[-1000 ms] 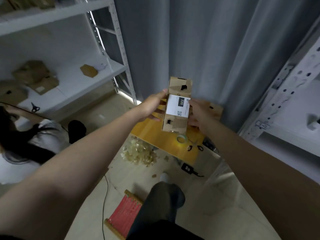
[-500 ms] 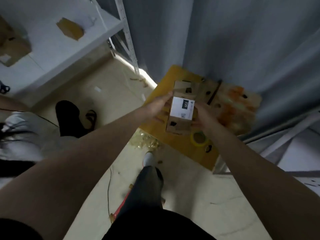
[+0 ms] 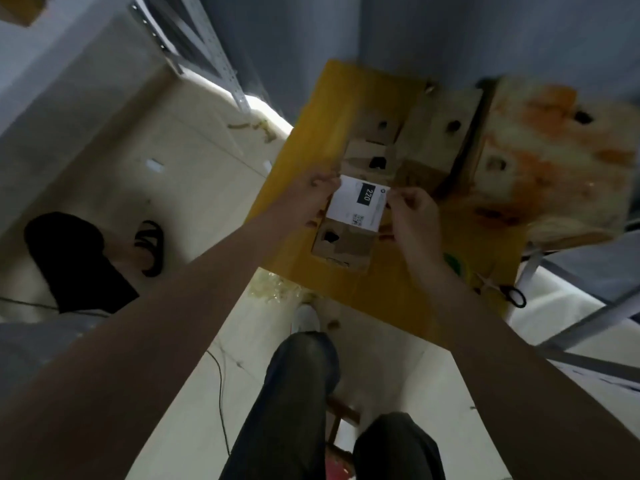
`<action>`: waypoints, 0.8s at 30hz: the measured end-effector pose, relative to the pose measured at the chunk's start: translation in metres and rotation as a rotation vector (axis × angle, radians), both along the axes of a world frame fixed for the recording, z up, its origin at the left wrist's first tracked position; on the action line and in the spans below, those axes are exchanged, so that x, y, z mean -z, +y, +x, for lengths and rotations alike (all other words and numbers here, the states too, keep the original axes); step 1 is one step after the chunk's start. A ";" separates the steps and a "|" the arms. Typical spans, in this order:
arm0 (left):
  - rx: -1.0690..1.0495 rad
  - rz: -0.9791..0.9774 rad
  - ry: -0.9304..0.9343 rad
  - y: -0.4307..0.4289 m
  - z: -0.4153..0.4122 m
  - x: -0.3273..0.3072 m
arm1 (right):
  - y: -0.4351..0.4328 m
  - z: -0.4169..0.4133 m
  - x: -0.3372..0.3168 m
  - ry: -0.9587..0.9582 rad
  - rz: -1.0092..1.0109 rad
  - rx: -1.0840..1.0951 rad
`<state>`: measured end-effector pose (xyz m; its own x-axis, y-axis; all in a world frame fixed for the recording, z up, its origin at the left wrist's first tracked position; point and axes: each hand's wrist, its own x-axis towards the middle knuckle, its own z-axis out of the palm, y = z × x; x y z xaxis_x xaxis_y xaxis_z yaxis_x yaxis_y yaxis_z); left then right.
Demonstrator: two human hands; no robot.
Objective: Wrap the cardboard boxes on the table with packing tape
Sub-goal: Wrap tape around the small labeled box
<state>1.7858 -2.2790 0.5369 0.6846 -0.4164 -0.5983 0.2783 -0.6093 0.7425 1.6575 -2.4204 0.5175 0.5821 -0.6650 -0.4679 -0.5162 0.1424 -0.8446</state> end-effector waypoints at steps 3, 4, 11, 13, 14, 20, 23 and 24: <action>0.068 -0.006 -0.204 -0.013 0.000 0.044 | -0.005 -0.003 0.043 -0.071 -0.042 0.032; 0.089 -0.013 -0.244 -0.016 0.000 0.056 | -0.007 -0.004 0.056 -0.089 -0.065 0.038; 0.162 -0.080 -0.443 -0.026 0.008 0.116 | -0.015 0.006 0.112 -0.179 -0.147 0.089; 0.164 -0.081 -0.526 -0.028 0.012 0.126 | -0.017 0.010 0.122 -0.232 -0.174 0.098; 0.166 -0.081 -0.564 -0.030 0.013 0.130 | -0.018 0.010 0.126 -0.260 -0.190 0.114; 0.137 -0.236 -0.632 -0.045 0.001 0.136 | -0.022 0.005 0.135 -0.376 -0.278 0.184; 0.074 -0.348 -0.444 -0.042 -0.016 0.128 | -0.020 -0.009 0.127 -0.428 -0.357 0.226; 0.063 -0.395 -0.355 -0.038 -0.021 0.125 | -0.016 -0.015 0.123 -0.435 -0.360 0.242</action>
